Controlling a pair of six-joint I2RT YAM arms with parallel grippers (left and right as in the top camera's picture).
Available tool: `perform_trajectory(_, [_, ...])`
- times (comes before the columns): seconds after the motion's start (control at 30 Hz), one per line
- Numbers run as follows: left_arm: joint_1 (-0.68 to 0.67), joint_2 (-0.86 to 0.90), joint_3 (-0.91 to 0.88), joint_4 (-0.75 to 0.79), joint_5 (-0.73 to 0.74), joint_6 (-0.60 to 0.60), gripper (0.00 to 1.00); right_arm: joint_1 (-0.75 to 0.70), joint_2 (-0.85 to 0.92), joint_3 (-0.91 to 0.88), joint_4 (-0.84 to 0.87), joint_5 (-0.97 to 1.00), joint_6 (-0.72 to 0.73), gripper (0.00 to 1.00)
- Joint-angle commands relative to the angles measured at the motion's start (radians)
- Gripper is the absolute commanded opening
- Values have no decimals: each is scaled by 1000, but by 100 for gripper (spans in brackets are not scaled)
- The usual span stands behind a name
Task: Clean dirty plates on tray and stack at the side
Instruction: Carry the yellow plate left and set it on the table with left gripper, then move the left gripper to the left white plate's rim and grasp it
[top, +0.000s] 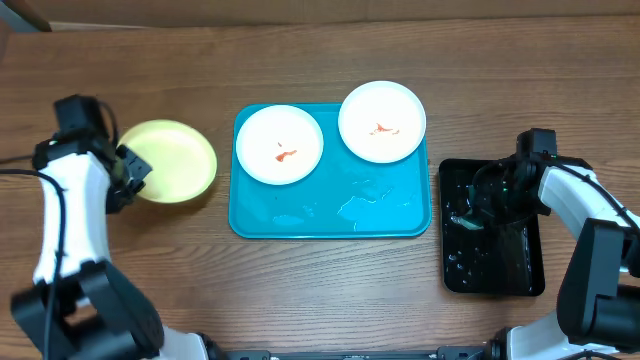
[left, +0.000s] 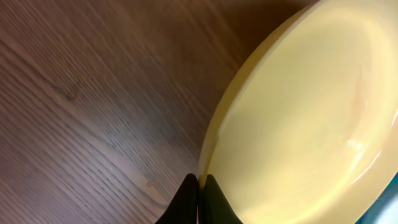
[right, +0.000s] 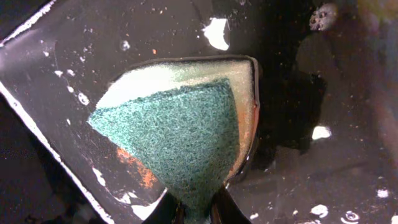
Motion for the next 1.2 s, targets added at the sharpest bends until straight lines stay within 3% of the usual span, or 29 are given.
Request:
perform_trajectory(0.0, [32, 65, 20, 2, 94, -21, 4, 0, 46, -55, -26, 40, -5, 10])
perform_trajectory(0.2, [67, 129, 21, 15, 93, -18, 5, 0, 46, -55, -34, 40, -5, 10])
perform_trajectory(0.27, [77, 129, 21, 25, 92, -8, 9, 0, 46, -55, -35, 40, -5, 10])
perform_trajectory(0.3, [84, 128, 22, 31, 93, -1, 17, 0, 46, -55, -35, 40, -5, 10])
perform_trajectory(0.37, [99, 127, 32, 32, 93, 3, 42, 0, 46, -55, -35, 40, -5, 10])
perform_trajectory(0.47, [122, 127, 64, 13, 117, 6, 57, 0, 46, -55, -39, 40, -5, 10])
perform_trajectory(0.63, [124, 127, 167, -36, 256, 83, 59, 0, 46, -55, -39, 40, -5, 18])
perform_trajectory(0.9, [-32, 121, 258, -78, 513, 325, 61, 0, 46, -55, -43, 40, -4, 18])
perform_trajectory(1.0, [-139, 122, 256, -75, 492, 367, 62, 0, 46, -55, -48, 40, -5, 19])
perform_trajectory(1.1, [-258, 122, 256, -51, 382, 368, 64, 0, 46, -55, -50, 40, -5, 19])
perform_trajectory(1.17, [-335, 122, 256, -26, 283, 361, 71, 0, 46, -55, -50, 40, -5, 19])
